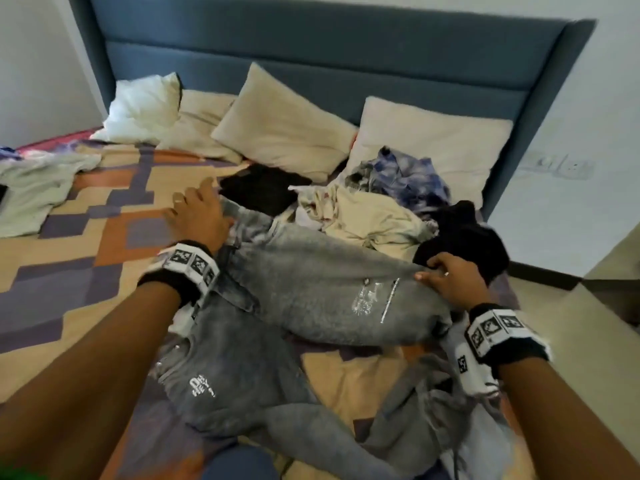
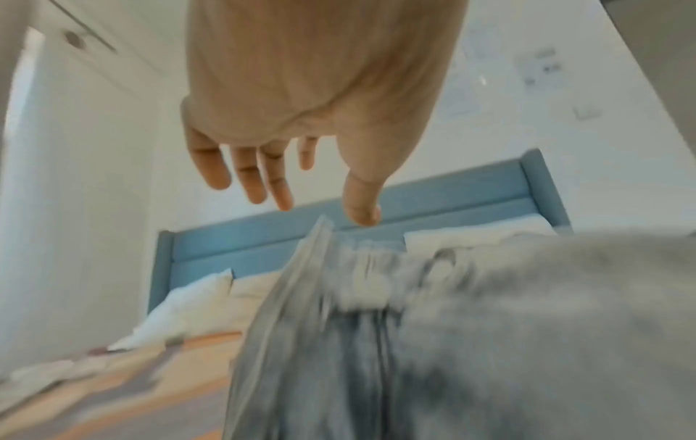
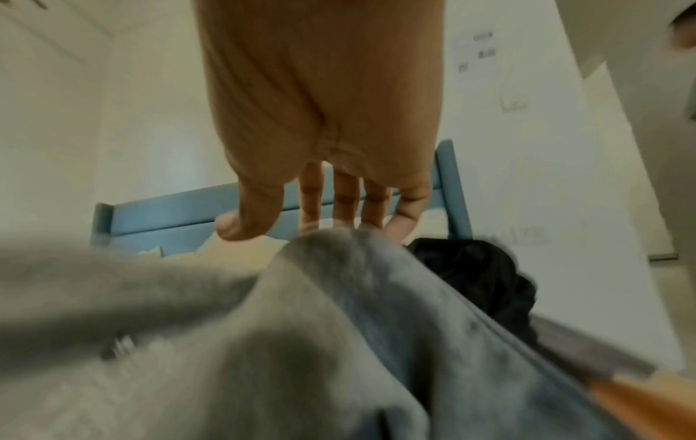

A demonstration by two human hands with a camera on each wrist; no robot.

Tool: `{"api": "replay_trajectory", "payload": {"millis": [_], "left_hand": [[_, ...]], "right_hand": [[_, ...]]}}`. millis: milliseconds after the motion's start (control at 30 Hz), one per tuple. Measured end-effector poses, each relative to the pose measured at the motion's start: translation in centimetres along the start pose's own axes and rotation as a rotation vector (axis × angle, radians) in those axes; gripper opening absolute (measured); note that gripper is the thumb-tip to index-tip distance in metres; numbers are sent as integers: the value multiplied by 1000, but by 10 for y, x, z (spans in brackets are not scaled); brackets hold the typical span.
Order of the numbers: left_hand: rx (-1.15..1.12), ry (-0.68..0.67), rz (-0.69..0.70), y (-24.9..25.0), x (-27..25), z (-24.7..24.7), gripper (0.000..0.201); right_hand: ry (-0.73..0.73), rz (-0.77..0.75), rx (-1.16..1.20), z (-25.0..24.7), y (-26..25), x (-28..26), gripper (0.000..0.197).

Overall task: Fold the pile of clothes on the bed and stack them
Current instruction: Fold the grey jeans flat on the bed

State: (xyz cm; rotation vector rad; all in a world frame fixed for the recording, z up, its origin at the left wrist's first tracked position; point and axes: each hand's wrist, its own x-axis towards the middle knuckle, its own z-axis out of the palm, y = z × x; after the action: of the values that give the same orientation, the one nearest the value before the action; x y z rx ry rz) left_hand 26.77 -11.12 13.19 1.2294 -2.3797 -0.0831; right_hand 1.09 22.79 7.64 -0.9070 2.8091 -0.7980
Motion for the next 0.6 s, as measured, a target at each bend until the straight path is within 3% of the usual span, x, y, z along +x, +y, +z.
{"api": "replay_trajectory", "payload": {"millis": [67,133,233,300,400,500,600], "left_hand": [[92,-144,7,1,-8,42,65],[132,-346,119,10,-30,84,60],[43,-727,303,36,-70,133,69],[29,-873,364,50,-95,157,75],[22,-825,308,56,-119,174,77],[2,-814,252,55,-129,176,74],[-57,-892,189,61,-137,159,82]], "right_hand": [[-114,-51,-3,44,9,10,43],[-217,-132,-21,74,18,3,53],[-338,-129,-51,76,37,-22,76],[-325,-69,18,62,51,-43,94],[-236,56,197,34,68,-83,91],[-143,29,147,10,77,-129,79],[-148,280,279,11,77,-171,48]]}}
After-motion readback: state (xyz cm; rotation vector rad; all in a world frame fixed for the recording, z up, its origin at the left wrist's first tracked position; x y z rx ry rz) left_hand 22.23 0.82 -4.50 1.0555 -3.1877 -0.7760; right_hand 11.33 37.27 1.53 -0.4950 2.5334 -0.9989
